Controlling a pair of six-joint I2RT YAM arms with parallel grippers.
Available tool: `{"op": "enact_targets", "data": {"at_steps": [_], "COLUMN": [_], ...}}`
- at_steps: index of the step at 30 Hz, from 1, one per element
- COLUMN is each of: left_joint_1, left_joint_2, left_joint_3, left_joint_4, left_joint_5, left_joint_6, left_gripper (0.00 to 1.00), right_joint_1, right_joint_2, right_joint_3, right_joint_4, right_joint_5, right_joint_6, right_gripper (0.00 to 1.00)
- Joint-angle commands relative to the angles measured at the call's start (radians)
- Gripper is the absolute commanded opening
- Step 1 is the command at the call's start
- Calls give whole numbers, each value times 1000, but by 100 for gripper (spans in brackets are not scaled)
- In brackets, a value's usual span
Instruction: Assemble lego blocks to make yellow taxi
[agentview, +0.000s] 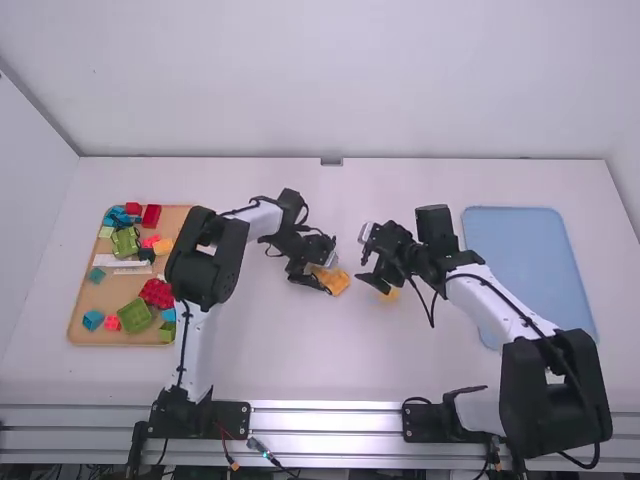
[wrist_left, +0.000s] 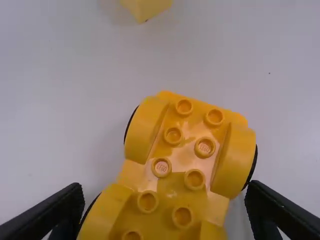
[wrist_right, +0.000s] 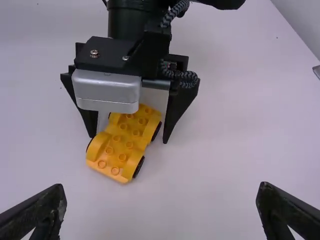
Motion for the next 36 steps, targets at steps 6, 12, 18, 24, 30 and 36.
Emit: {"op": "enact_targets", "data": {"at_steps": [6,12,18,24,30,36], "left_joint_1": [-3,-3,-3,-3,8,50], "left_joint_2": [18,18,0,-90,-241,-268], "left_joint_3": [-43,-111,-200,-349,-558,-680], "left_joint_4": [-11,63,227,453,676,841], "left_joint_5": [17,93,150,99,1,-36], "left_joint_6": [-35,-126,-306,-492,-582,-699], "left_gripper": [73,68,67,67,65,65], "right_joint_1": [0,0,0,-26,-53,-75], "right_joint_2": [-5,-5,-5,-5,-5,-5], "right_joint_3": [-10,-10,-10,-10,-10,-10], "right_joint_4": [-6,-6,-24,-32,-32,-47], "right_joint_5": [-13,-13,-12,-17,-59,-95], "right_joint_6": [3,3,0,0,-1,-2], "right_gripper": [99,99,99,99,99,99]}}
